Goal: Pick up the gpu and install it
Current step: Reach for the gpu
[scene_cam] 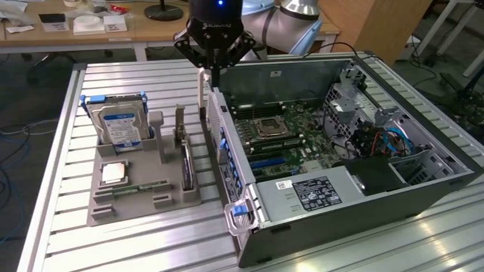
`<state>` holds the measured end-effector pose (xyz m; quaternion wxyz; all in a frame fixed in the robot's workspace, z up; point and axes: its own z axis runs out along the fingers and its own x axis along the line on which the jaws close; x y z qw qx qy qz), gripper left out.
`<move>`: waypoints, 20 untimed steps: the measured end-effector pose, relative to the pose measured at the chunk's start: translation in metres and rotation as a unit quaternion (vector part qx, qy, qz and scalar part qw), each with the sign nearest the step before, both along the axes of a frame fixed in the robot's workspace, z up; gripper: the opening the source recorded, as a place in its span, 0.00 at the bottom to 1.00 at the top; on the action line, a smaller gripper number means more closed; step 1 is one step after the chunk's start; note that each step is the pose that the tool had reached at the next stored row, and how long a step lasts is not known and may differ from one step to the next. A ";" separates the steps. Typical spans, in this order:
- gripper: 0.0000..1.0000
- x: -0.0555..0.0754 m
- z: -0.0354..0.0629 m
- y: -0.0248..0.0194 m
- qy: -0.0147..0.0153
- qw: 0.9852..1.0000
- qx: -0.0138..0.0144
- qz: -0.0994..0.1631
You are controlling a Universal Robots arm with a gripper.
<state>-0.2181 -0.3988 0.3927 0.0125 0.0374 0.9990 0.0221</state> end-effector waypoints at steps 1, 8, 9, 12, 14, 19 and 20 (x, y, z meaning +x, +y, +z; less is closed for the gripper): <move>0.11 -0.002 0.0000 0.0000 0.000 1.000 0.000 0.000; 0.11 -0.015 -0.0001 0.0000 0.000 1.000 0.000 0.000; 0.11 -0.017 -0.0001 0.0000 0.000 1.000 0.000 0.000; 0.11 -0.024 -0.0003 0.0000 0.000 1.000 0.000 0.000; 0.11 -0.030 -0.0005 0.0000 0.000 1.000 0.000 0.000; 0.11 -0.046 -0.0011 0.0000 0.000 1.000 0.000 0.000; 0.11 -0.049 -0.0012 0.0000 0.000 1.000 0.000 0.000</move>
